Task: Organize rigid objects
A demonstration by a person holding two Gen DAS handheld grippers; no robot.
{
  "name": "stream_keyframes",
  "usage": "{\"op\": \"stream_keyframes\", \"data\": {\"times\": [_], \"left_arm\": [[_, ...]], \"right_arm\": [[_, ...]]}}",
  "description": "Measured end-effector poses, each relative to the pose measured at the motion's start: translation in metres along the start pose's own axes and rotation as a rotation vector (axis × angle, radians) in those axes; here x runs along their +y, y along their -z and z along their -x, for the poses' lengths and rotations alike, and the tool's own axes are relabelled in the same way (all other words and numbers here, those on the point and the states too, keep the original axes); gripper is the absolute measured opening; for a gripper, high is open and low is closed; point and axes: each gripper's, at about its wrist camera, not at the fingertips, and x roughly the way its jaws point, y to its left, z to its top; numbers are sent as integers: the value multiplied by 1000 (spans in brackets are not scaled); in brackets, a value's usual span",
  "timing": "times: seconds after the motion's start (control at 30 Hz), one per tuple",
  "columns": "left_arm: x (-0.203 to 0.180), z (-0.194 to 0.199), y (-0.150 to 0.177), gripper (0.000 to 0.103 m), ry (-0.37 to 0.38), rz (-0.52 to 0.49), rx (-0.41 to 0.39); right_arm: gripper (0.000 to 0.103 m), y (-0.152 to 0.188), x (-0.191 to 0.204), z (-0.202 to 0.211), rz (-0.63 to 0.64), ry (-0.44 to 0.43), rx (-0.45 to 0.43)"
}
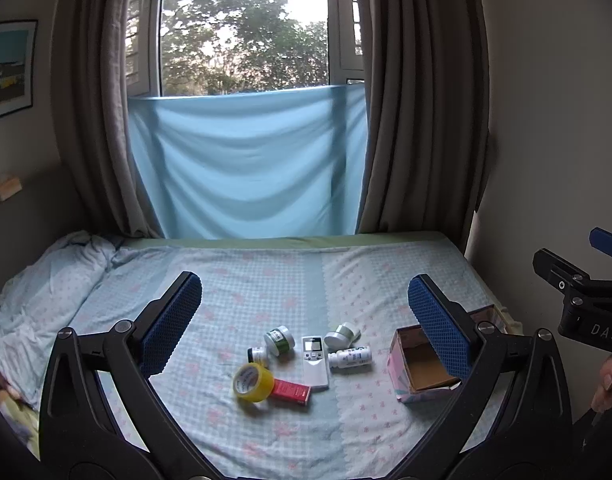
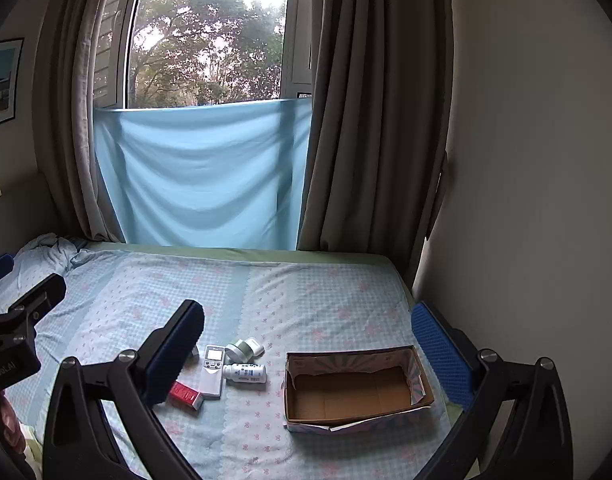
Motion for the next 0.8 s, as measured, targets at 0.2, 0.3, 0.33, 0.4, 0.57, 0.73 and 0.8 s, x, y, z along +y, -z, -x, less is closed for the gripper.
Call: {"op": "stream_keyframes", "data": {"times": [0.2, 0.3, 0.33, 0.4, 0.57, 0.73, 0.8], "left_arm": [[4, 1, 0, 102, 3, 15, -2], [6, 1, 1, 102, 4, 19, -2], [6, 1, 1, 102, 6, 19, 0], [7, 0, 2, 102, 12, 21, 4], [7, 2, 2, 102, 7, 13, 0], [8, 2, 3, 102, 3, 5, -6], [9, 2, 3, 102, 6, 5, -4]], "right_arm": [[103, 0, 3, -2, 10, 2, -4], [103, 0, 3, -2, 10, -1, -7], [103, 0, 4, -2, 11, -1, -7], [103, 0, 4, -3, 11, 0, -8], [103, -1, 6, -3, 11, -5, -11], [103, 0, 7, -5, 10, -11, -14], [103, 0, 6, -5, 6, -14, -19]]}}
